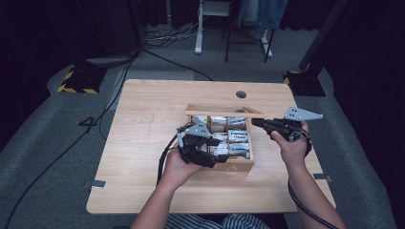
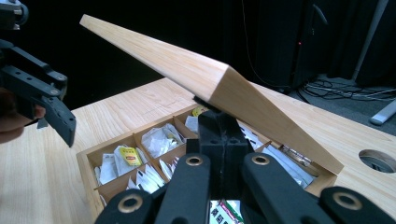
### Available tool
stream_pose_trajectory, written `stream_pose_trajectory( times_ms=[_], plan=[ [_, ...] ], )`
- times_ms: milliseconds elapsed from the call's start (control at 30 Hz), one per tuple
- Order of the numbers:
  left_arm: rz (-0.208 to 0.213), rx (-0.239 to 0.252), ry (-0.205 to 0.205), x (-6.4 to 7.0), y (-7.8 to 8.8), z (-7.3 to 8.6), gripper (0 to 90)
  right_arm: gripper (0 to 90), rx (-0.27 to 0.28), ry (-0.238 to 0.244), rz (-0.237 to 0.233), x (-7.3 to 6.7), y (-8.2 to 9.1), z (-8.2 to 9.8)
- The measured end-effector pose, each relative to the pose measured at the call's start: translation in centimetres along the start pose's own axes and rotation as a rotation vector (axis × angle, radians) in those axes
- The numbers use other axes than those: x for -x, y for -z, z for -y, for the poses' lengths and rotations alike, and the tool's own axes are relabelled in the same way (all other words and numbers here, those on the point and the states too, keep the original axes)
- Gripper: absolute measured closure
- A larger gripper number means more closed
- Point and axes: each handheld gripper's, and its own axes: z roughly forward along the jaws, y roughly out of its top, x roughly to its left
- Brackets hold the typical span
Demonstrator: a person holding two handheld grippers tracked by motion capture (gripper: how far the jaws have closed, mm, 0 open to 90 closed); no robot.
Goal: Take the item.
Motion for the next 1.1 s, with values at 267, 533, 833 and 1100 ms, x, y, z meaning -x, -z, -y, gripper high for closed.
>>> stream_pose_trajectory(
  times_ms=[267, 533, 833, 1100],
  plan=[
    [-0.015, 0.025, 0.032, -0.5, -2.8, -0.5, 40.6, 90.0, -0.003, 0.003, -0.006, 0.0, -0.1, 0.0],
    [-0.093, -0.014, 0.064, -1.4, -5.7, -0.8, 45.6, 90.0, -0.004, 0.004, -0.01, 0.1, -0.1, 0.0],
    [-0.116, -0.102, 0.071, -2.3, -8.5, -0.4, 47.9, 90.0, -0.002, 0.003, -0.017, 0.2, -0.1, 0.0],
    [-0.072, -0.158, 0.12, -3.1, -9.7, 0.0, 53.3, 90.0, -0.001, 0.006, -0.02, 0.2, -0.1, 0.0]
  ],
)
